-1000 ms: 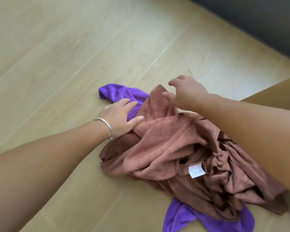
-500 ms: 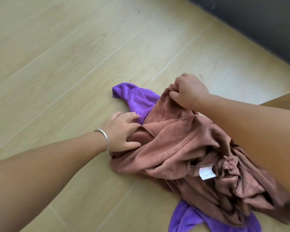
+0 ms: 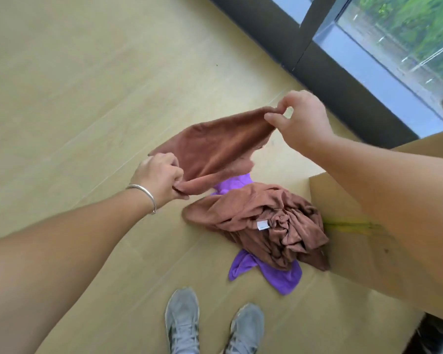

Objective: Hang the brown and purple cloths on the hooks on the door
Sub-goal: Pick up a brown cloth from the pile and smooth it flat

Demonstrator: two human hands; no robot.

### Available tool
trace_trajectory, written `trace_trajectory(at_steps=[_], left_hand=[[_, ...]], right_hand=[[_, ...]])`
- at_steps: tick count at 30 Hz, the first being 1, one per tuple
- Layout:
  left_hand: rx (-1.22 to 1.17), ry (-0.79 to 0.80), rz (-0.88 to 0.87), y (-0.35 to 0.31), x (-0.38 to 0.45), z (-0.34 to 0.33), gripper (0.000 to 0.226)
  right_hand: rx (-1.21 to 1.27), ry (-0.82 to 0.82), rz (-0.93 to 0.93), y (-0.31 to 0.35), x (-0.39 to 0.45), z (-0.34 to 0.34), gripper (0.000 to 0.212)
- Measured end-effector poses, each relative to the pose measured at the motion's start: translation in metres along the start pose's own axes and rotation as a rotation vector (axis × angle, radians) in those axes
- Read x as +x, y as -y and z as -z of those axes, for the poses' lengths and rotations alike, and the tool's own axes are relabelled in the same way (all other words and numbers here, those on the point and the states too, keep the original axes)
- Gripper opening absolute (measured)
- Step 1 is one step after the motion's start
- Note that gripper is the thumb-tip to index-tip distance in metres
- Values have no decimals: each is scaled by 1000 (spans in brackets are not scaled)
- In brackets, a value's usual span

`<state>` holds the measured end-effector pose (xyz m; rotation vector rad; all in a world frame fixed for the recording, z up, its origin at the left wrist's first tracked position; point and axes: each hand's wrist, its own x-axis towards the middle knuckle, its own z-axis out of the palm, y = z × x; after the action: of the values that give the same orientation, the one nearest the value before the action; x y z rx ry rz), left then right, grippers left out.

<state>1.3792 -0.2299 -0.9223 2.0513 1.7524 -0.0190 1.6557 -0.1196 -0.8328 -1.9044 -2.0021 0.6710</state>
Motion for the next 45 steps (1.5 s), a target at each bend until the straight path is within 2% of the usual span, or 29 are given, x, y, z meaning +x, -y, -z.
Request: trace_trajectory(at_steps=[5, 11, 15, 19, 24, 29, 31, 33, 34, 39, 45], left_hand=[[162, -103, 130, 31, -60, 122, 21], [267, -192, 377, 92, -131, 241, 19], [282, -227, 483, 127, -188, 292, 7], [267, -282, 559, 143, -254, 309, 9], [193, -289, 634, 127, -331, 279, 9], [143, -232, 718, 98, -392, 206, 4], [115, -46, 826, 91, -410, 170, 33], [60, 173, 929, 84, -427, 135, 65], [38, 219, 953, 80, -432, 120, 72], [-16, 354, 927, 55, -443, 49, 68], [-41, 393, 818, 41, -434, -34, 65]], right_hand=[[47, 25, 108, 119, 8, 72, 19], [108, 58, 221, 253, 15, 99, 19], [135, 88, 249, 325, 11, 94, 21], [127, 159, 253, 366, -11, 76, 23], [108, 275, 215, 360, -58, 45, 27], [114, 382, 189, 321, -106, 13, 23], [24, 445, 168, 300, -123, -5, 15], [-108, 517, 149, 279, -141, -25, 35], [-161, 552, 156, 268, -150, -34, 41], [-423, 712, 351, 222, -199, -74, 48], [-545, 812, 411, 180, -232, -122, 46]])
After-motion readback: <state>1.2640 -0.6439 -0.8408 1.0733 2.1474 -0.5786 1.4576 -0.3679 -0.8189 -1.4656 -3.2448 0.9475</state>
